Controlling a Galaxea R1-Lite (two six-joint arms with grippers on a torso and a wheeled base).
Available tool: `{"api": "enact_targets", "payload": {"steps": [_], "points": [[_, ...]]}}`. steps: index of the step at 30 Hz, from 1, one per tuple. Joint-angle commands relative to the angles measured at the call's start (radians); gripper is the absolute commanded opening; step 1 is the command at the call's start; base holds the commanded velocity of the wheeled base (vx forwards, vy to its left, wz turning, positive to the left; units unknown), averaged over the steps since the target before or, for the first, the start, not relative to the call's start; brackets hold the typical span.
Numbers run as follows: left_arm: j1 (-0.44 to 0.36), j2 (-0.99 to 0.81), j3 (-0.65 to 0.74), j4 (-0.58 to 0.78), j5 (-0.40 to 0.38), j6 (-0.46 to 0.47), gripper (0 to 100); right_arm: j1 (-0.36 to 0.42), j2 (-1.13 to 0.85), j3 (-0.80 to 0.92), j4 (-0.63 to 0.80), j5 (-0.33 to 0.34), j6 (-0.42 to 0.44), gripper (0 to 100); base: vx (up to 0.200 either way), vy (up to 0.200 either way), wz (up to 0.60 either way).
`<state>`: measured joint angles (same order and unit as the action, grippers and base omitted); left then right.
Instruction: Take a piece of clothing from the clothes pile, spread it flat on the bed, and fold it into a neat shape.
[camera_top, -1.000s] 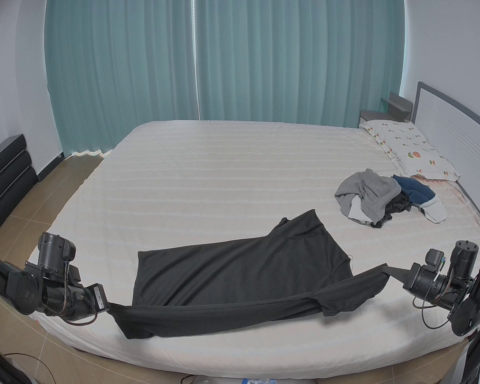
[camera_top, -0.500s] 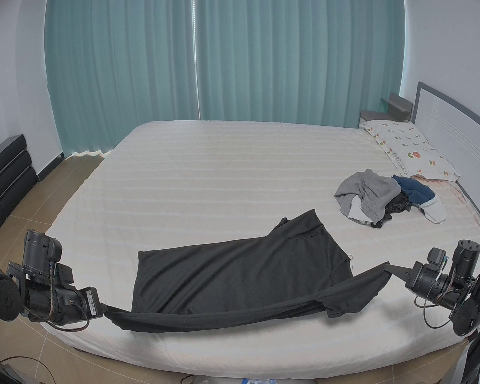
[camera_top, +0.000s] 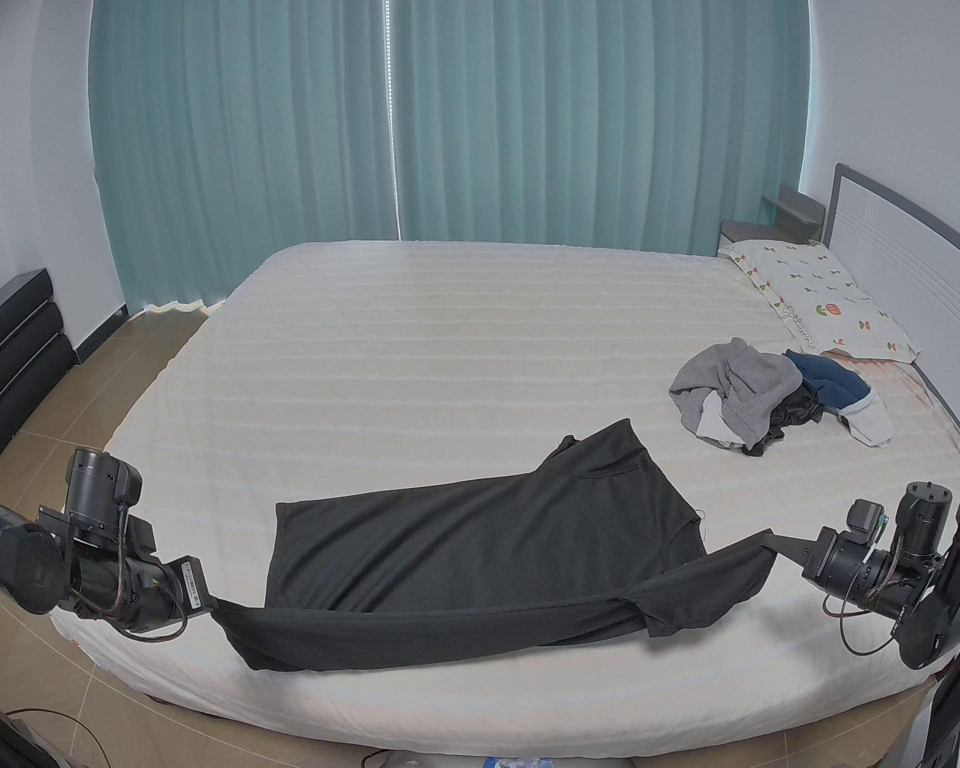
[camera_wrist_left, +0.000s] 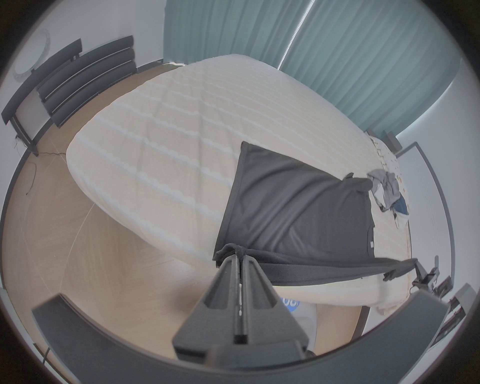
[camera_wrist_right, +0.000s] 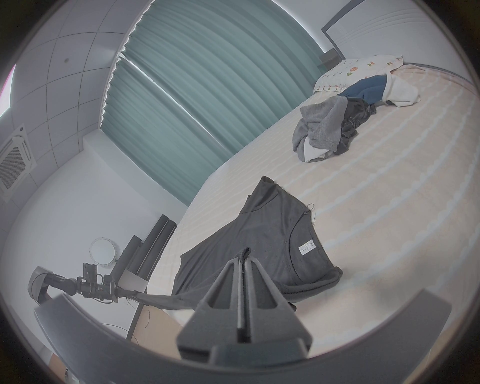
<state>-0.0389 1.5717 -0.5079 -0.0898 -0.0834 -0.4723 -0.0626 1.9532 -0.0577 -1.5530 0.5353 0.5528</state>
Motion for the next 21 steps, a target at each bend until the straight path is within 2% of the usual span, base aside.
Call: {"api": "enact_targets", "payload": {"steps": [1, 7, 15, 21], "points": [[0.014, 0.091, -0.017, -0.03, -0.001, -0.026, 0, 0.009, 0.059, -0.056, -0.002, -0.001, 0.003, 0, 0.0, 0.0, 0.0], [0.002, 0.214, -0.02, -0.169, -0.001, -0.123, 0, 0.001, 0.164, -0.122, -0.009, -0.012, 0.006, 0, 0.0, 0.0, 0.0], [-0.021, 0.341, -0.032, -0.237, 0.002, -0.158, 0, 0.007, 0.245, -0.186, -0.009, -0.015, 0.009, 0, 0.0, 0.0, 0.0], [-0.029, 0.432, -0.078, -0.312, 0.011, -0.25, 0, 0.013, 0.329, -0.245, -0.009, -0.034, 0.022, 0, 0.0, 0.0, 0.0]]}}
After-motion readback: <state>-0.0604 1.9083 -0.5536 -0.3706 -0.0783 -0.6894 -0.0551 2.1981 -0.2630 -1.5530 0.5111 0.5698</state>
